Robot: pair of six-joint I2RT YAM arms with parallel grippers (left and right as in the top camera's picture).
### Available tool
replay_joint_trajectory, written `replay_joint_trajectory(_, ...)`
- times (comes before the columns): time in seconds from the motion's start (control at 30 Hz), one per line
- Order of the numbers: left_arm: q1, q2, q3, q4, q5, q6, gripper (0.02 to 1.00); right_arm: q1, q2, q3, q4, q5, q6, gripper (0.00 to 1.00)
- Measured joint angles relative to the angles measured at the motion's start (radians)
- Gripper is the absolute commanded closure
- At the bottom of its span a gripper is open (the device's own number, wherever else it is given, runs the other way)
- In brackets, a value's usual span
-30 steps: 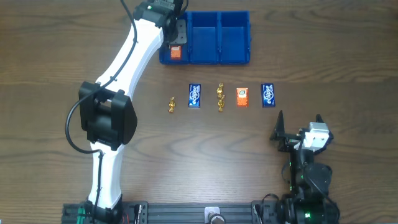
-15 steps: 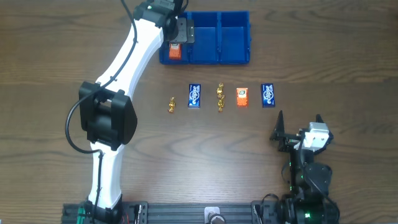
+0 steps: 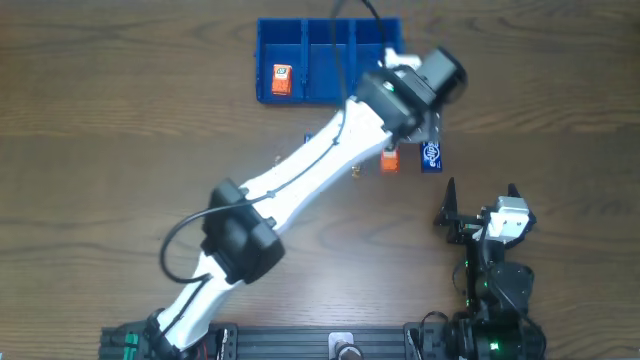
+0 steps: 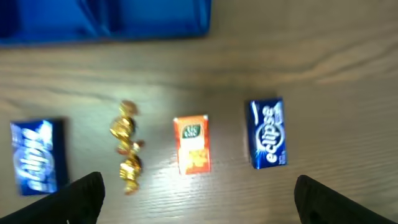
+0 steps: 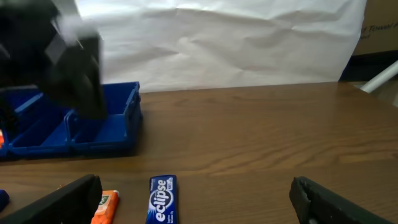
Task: Sort Candies Into Trays
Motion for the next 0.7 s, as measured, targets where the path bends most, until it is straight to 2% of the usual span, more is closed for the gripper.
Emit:
replay_joint_trajectory(0.23, -0.002, 0.174, 0.000, 0.005, 0.030, -0.053, 0.060, 0.000, 0.000, 0.000, 0.000, 0.000, 0.000, 0.001)
replay_joint_trajectory(0.7, 0.010, 0.230, 0.000, 0.063, 0.077, -0.068, 0.123, 0.000, 0.000, 0.000, 0.000, 0.000, 0.000, 0.001)
